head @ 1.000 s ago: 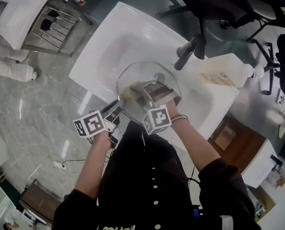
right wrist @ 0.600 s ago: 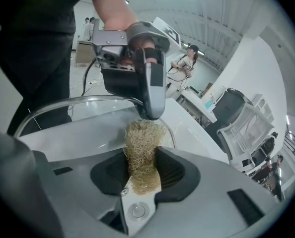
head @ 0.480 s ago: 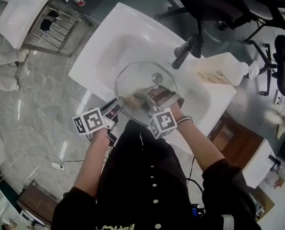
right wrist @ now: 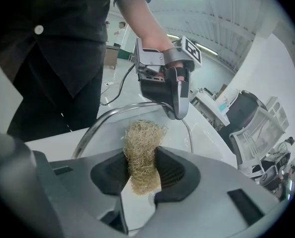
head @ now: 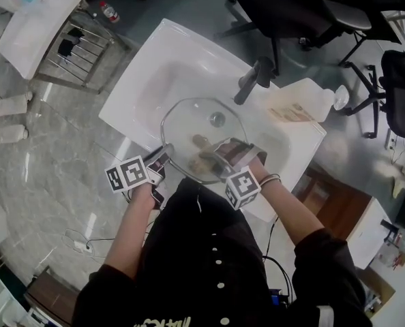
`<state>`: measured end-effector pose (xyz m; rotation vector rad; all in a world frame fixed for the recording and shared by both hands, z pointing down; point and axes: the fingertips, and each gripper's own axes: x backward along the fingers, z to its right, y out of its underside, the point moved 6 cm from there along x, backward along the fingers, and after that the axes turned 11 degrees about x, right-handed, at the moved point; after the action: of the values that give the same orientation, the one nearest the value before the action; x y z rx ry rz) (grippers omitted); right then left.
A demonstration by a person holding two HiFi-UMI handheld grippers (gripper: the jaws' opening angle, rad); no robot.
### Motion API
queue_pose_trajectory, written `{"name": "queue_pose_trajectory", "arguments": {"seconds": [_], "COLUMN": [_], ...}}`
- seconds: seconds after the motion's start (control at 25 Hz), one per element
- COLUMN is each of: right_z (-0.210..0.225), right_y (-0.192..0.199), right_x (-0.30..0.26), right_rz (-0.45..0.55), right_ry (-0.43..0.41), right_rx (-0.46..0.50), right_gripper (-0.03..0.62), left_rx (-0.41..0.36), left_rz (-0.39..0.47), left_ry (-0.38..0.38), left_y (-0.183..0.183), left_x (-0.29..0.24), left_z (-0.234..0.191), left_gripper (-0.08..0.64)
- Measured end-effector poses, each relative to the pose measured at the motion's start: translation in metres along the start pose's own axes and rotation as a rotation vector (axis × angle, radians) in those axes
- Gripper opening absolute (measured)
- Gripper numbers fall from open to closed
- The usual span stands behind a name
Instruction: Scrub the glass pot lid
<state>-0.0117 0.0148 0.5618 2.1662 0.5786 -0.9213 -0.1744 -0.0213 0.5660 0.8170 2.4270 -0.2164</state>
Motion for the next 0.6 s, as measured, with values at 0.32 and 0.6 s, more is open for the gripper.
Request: {"name": "queue_pose_trajectory", "arguments": {"seconds": [0.32, 0.6], "right_z": [-0.02, -0.028], "right_y": [0.003, 0.008], "right_x": [0.023, 0.035], "right_rz": [0.008, 0.006], "right_ry": [-0.106, -0.204], "right_rx": [0.055, 0.084], "right_gripper": [0.143, 0.143], "left_rx": [-0.008, -0.019], "left_rz": [-0.008, -0.025], "left_ry": [-0.031, -0.076], "left_y": [0.0, -0.001], "left_x": [0.0, 0.0], "left_z": [0.002, 0.005], "left_gripper": [0.121, 0.118]}}
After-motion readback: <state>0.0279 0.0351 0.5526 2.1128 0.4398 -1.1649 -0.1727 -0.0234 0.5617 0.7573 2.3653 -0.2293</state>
